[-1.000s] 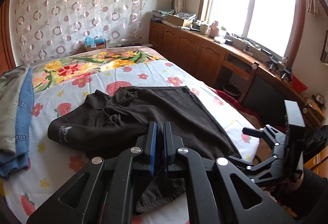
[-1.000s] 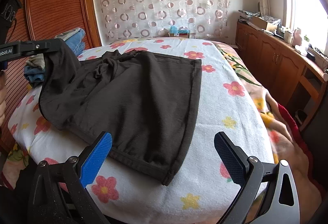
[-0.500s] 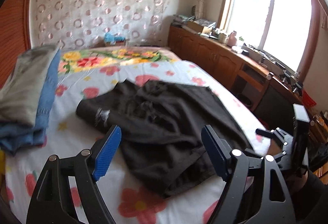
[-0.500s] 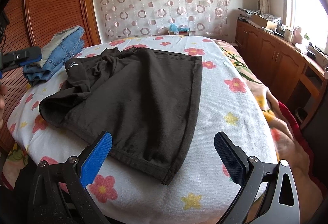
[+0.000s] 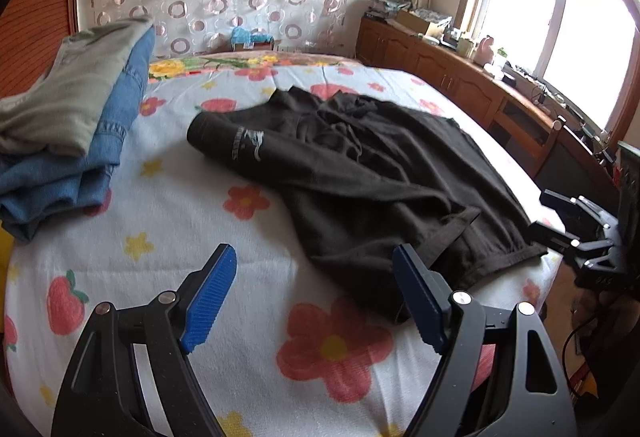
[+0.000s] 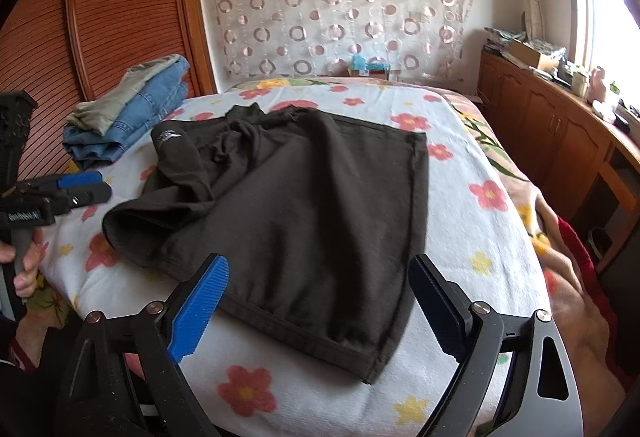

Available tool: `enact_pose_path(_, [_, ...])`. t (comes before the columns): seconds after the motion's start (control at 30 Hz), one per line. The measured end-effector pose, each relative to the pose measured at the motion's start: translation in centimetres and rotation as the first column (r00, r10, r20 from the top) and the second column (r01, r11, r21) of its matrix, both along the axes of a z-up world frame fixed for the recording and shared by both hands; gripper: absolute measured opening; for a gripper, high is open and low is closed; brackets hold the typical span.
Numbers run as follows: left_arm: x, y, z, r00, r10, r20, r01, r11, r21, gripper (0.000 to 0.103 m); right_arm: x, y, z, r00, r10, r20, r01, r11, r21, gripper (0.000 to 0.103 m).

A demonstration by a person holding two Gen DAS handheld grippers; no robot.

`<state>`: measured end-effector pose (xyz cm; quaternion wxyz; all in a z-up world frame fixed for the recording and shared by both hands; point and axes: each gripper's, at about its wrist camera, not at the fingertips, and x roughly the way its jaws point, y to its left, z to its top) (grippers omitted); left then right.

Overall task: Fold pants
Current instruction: 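Move the right tool to the pants edge and close on it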

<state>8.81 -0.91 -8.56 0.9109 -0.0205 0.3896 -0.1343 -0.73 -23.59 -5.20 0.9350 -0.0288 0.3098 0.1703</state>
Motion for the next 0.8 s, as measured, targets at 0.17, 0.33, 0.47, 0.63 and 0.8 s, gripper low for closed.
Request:
enact_pose_path(0.17, [0.2, -0.4, -1.2, 0.999, 0.007, -0.038, -0.006, 1.000, 0.030, 0.081, -0.1, 0.3, 0.0, 1.000, 0.021, 0.007, -0.021, 1.000, -0.009, 0.090])
enact_pose_path(0.33, [0.2, -0.2, -2.0, 0.998, 0.023, -0.052, -0.022, 0.999, 0.034, 0.081, -0.1, 0.4, -0.1, 0.999, 0.035, 0.005, -0.035, 0.999, -0.011, 0.087])
enact_pose_path(0.47, [-0.1, -0.3, -2.0, 0.999, 0.023, -0.038, -0.021, 0.999, 0.045, 0.081, 0.5, 0.7, 0.3, 0.997, 0.072, -0.015, -0.071, 0.997, 0.020, 0.065])
enact_pose_path(0.63, [-0.1, -0.2, -2.0, 1.000, 0.020, -0.024, -0.019, 0.999, 0.040, 0.082, 1.7, 1.5, 0.8, 0.994, 0.112, -0.018, -0.111, 0.993, 0.036, 0.053])
enact_pose_path(0.8, [-0.3, -0.3, -2.1, 1.000, 0.017, -0.004, -0.017, 0.999, 0.038, 0.083, 3.2, 2.9, 0.8, 0.986, 0.164, -0.036, -0.162, 0.985, 0.061, 0.045])
